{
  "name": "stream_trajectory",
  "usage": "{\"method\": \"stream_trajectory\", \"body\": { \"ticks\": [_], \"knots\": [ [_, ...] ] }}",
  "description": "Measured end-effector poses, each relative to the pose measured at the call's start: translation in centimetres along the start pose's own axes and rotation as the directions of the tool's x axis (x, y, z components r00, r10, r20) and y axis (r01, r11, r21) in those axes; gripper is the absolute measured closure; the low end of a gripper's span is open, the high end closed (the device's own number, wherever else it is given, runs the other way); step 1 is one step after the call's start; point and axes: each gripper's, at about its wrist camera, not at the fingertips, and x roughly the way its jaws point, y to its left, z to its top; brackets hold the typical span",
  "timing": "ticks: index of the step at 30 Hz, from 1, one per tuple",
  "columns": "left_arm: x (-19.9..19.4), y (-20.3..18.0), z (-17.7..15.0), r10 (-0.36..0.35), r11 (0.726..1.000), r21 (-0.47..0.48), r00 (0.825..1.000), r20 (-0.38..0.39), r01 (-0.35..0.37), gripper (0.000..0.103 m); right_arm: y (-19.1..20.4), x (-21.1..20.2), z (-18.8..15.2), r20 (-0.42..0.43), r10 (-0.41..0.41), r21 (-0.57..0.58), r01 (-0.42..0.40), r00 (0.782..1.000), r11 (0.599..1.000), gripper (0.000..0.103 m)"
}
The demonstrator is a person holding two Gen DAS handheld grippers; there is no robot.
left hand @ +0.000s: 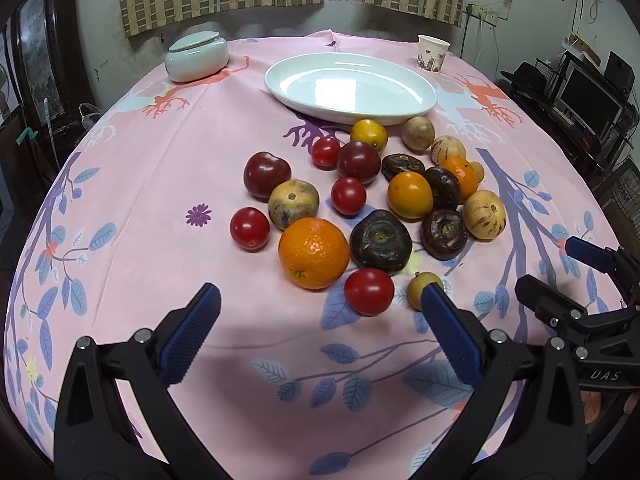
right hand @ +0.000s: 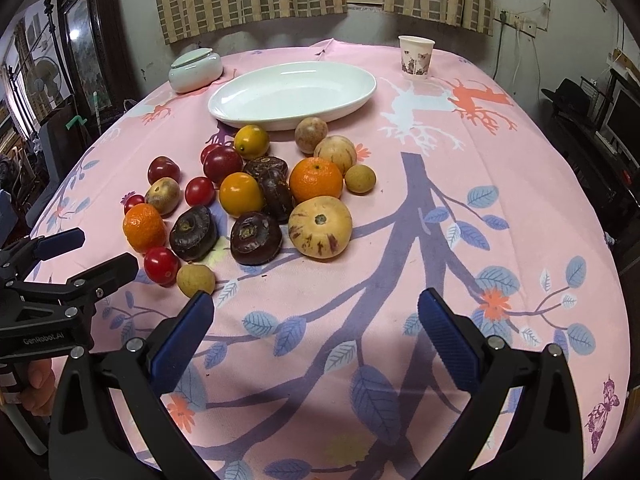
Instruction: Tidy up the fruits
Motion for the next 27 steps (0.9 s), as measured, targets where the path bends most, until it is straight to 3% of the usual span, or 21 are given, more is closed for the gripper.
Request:
{"method": "stream_trajectory", "body": {
  "ticks": [27],
  "knots": [
    [-0.19,-0.11,-0.18,-0.001,1.0,0.001,1.0,-0.004,0.001,0.002,-0.16,0.12,-0.25,-0.003,0.005,0.009,-0.005,1.0,1.0,0.001]
  ]
}}
